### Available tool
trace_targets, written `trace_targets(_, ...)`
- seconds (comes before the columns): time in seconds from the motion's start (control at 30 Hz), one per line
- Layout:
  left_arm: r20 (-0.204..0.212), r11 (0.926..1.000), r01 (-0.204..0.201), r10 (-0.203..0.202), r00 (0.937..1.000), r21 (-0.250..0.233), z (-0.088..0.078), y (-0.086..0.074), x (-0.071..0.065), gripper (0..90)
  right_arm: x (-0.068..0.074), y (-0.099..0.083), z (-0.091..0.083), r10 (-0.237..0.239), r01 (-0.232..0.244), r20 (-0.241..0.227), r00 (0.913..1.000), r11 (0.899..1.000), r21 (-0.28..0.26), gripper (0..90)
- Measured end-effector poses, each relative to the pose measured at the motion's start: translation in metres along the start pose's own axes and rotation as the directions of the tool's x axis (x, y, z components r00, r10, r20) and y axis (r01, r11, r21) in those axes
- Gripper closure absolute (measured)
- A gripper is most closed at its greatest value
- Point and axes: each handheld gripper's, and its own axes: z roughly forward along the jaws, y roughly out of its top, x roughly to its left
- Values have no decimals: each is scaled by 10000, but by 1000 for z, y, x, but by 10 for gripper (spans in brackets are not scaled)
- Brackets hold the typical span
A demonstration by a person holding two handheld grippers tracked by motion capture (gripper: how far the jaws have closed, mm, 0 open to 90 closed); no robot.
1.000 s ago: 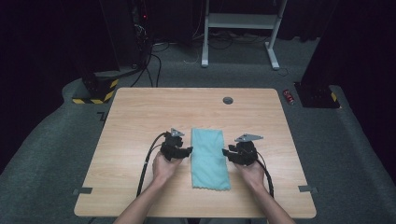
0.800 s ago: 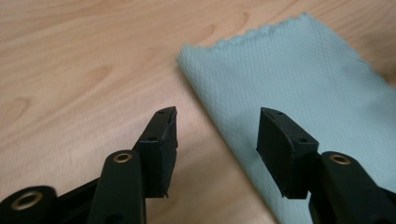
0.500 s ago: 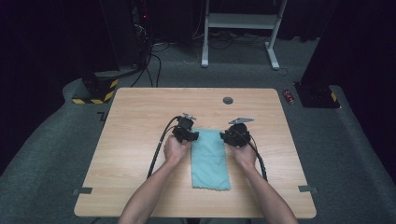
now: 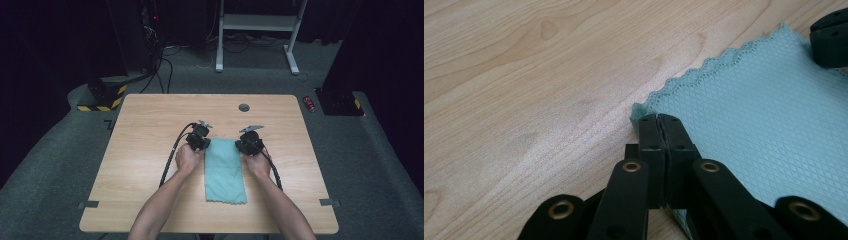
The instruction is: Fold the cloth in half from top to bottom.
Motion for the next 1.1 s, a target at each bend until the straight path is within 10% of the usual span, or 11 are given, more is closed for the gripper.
trace_targets(0.43,143,9997,235,-235,9996,-20,-4,-1,9,888,5,9,4,-331,330,138,9994,9994,38,820)
trace_targets(0.67,-8,9979,650,-650,9979,-21,0,-2,11,626,6,10,10,-382,384,174,9991,9992,-89,670)
trace_targets(1.1,686,9965,836,-828,9942,-96,2,-1,14,871,6,20,17,-224,225,-126,9997,9997,123,772)
